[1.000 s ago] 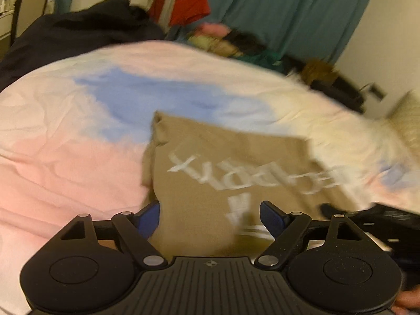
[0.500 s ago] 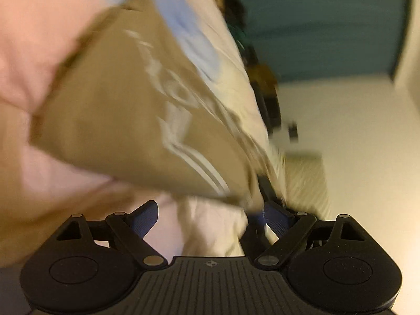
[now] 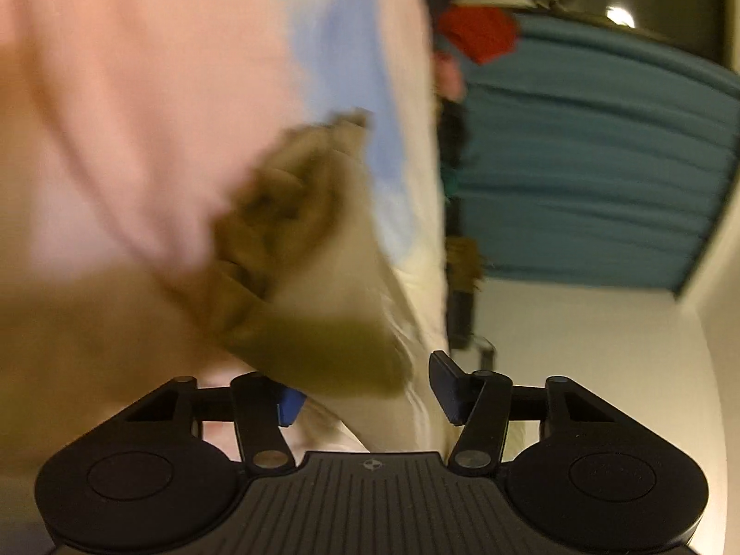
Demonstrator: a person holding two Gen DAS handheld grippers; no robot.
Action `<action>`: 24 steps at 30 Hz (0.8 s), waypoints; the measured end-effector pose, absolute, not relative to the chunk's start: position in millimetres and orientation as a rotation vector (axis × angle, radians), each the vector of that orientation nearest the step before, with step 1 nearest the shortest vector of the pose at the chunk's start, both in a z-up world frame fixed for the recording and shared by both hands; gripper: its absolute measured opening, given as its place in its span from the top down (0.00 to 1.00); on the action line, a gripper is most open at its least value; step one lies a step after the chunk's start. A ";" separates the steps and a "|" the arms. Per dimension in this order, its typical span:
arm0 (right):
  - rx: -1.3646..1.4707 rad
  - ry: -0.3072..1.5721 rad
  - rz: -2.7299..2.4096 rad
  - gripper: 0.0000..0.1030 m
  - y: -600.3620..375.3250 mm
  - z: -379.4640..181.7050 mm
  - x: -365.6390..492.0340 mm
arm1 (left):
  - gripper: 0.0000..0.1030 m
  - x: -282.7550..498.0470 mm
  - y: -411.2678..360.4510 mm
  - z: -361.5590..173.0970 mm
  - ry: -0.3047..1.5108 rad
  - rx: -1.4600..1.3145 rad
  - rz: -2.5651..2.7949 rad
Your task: Fold clothes
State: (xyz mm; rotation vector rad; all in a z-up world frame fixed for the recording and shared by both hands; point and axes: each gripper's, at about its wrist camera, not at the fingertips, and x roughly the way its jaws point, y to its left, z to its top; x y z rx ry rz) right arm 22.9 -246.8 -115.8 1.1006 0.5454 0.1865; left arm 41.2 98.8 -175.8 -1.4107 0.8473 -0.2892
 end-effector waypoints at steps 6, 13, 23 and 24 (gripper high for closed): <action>1.074 0.539 0.173 0.79 -245.5 -108.9 16.3 | 0.72 39.8 103.7 -167.8 0.802 -1.385 -0.241; 1.074 0.483 0.162 0.79 -253.2 -71.1 -11.7 | 0.78 44.1 94.8 -112.1 0.808 -1.248 -0.338; 1.129 0.409 0.128 0.79 -327.9 -10.6 -35.9 | 0.78 80.2 16.3 -16.7 0.943 -1.073 -0.456; 1.131 0.403 0.111 0.79 -339.0 -7.0 -29.7 | 0.78 95.8 -0.3 -13.4 0.960 -1.055 -0.462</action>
